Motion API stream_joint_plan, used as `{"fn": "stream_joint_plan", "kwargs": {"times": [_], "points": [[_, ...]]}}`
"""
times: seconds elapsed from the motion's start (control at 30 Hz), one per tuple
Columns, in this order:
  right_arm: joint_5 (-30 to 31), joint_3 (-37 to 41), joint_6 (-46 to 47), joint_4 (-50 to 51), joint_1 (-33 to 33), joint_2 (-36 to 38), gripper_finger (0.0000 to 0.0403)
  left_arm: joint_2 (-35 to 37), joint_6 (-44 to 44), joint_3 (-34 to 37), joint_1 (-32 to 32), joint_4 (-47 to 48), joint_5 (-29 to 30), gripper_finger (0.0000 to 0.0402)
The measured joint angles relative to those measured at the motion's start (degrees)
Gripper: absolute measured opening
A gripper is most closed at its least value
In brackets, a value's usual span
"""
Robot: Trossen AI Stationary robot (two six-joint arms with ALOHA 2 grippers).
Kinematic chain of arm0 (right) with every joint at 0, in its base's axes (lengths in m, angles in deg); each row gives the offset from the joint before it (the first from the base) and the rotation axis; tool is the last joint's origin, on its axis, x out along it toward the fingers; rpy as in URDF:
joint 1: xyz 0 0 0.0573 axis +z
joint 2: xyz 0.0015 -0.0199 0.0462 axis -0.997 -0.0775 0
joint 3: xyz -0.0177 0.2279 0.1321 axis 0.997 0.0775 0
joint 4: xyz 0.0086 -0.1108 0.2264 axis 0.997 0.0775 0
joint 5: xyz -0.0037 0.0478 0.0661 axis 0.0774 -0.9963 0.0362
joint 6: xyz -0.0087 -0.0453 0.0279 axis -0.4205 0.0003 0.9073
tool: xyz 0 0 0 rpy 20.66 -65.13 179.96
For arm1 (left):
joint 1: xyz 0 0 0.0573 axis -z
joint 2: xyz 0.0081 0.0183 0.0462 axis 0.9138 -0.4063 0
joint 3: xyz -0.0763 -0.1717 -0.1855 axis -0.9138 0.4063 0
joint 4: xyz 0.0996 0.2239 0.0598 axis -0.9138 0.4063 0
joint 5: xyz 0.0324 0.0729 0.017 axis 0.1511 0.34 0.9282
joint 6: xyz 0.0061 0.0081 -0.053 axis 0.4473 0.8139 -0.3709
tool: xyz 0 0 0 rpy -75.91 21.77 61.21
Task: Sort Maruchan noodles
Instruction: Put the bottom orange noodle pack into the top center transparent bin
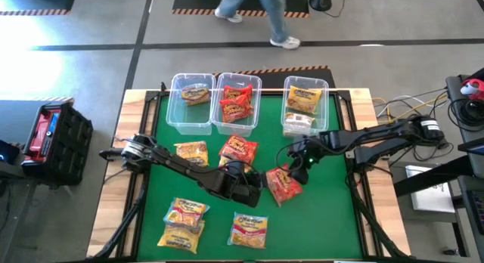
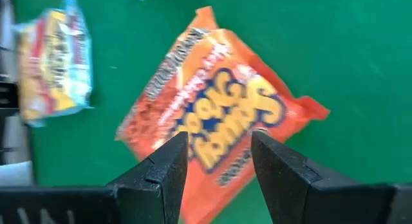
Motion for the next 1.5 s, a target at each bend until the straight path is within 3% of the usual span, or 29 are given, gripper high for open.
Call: {"fn": "stream_joint_plan", "kwargs": {"times": [0.33, 0.6, 1.0, 1.5], "points": [[3.3, 1.5, -2.0, 1.7, 0.0, -3.9, 0.0160, -4.8, 7.5, 0.0, -1.2, -18.5, 0.1, 0.0170], [3.2, 3.1, -1.7, 2.3, 0.0, -3.5, 0.0160, -9.7, 1.7, 0.0, -1.3, -20.3, -4.4, 0.0170], [3.4, 3.3, -2.5, 4.4, 0.0, -3.7, 0.0160, -13.1, 0.2, 0.0, -1.8, -24.4, -6.3, 0.0170], [2.8, 3.1, -1.7, -1.7, 0.0, -3.7, 0.0160, -13.4, 3.0, 0.1, -2.2, -23.9, -5.2, 0.0170]]}}
